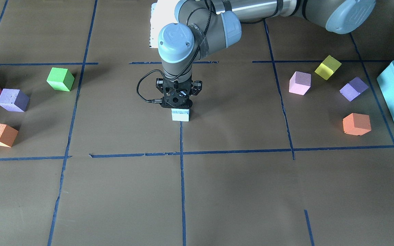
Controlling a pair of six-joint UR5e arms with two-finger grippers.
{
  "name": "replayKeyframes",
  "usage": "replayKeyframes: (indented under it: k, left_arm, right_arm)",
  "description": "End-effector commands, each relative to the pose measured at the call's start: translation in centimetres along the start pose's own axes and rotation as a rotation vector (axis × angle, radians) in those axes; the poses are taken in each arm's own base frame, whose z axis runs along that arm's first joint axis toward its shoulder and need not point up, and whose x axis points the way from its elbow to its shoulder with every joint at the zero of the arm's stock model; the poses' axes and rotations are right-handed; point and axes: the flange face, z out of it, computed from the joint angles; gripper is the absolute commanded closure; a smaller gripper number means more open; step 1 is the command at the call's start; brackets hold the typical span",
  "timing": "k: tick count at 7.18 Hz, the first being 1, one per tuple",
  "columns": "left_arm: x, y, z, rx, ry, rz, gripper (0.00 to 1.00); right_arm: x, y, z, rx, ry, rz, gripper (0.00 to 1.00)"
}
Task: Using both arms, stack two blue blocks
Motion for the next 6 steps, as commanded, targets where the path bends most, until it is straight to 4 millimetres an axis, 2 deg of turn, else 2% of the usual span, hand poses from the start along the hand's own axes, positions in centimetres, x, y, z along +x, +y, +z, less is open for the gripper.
replayKeyframes:
  k: [1, 4, 5, 6]
  left_arm:
    - [-0.06, -0.15, 0.22, 0.015, -0.004, 0.005, 0.33]
    - [-0.13, -0.17, 0.29, 0.016, -0.005, -0.002, 0.14]
    - [-0.21, -0.18, 0.37, 0.016, -0.006, -0.003, 0.04]
    - [-0.19, -0.15, 0.31, 0.016, -0.005, -0.003, 0.0]
  right_arm:
    - [0.04, -0.01, 0.04, 0.0, 0.0, 0.0, 0.0]
    - [0.05, -0.05, -0.07, 0.002, 0.0, 0.0, 0.0]
    - [0.11, -0.03, -0.13, 0.003, 0.001, 0.001, 0.0]
    - [0.12, -0.02, -0.12, 0.002, 0.0, 0.003, 0.0]
